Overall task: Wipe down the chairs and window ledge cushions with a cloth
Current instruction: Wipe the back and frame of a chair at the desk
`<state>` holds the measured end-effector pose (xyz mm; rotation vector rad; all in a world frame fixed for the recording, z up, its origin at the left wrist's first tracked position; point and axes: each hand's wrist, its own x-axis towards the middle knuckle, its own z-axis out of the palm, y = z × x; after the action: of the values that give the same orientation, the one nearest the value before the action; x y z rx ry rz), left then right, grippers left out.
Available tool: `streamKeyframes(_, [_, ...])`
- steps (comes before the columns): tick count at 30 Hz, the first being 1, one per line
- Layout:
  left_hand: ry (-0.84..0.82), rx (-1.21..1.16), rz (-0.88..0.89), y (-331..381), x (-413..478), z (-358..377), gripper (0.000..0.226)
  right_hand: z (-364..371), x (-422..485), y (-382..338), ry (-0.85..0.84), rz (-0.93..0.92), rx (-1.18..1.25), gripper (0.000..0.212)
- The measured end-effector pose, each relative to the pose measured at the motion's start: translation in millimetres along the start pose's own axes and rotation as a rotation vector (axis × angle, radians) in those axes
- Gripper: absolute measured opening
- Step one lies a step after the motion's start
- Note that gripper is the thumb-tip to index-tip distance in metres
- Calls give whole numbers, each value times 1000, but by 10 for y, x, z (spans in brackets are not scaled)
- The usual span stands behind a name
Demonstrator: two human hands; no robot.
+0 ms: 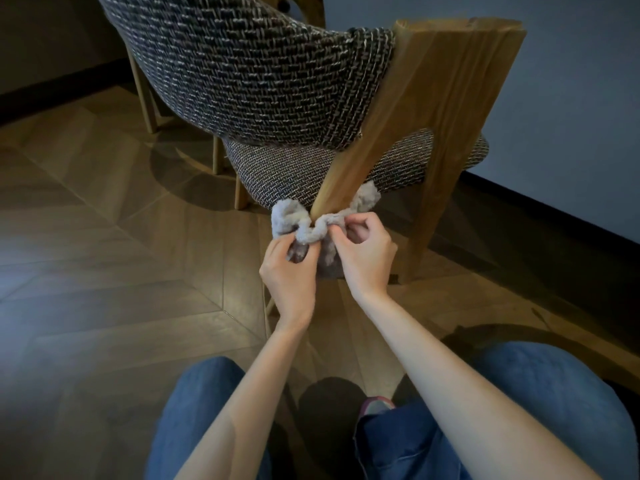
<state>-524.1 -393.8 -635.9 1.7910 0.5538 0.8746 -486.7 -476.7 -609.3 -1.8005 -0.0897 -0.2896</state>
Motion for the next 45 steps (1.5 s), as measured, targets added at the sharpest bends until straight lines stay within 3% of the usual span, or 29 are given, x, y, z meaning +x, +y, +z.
streamKeyframes(3, [-68, 53, -65, -236, -15, -22, 18, 104, -72, 191, -70, 89, 61, 21])
streamKeyframes(11, [-469, 182, -52, -908, 175, -110, 18, 417, -199, 913, -333, 410, 11, 25])
streamKeyframes(18, [-626, 315, -239, -1677, 97, -71, 17, 780, -307, 1570, -616, 615, -63, 27])
streamKeyframes(23, [-677, 360, -379, -1949, 56, -23, 33, 967, -401, 1816, -662, 835, 8, 27])
streamKeyframes(26, [-650, 357, -385, -1966, 27, -17, 30, 974, -417, 1809, -612, 830, -4, 30])
streamKeyframes(30, [-551, 281, -345, -1682, 6, -19, 19, 830, -356, 1579, -427, 687, 15, 25])
streamKeyframes(40, [-107, 37, -90, -252, 29, -19, 11, 203, -125, 384, 26, 342, 295, 16])
streamKeyframes(45, [14, -167, -5, 428, -92, 62, 12, -142, -4, -209, 202, 102, 206, 25])
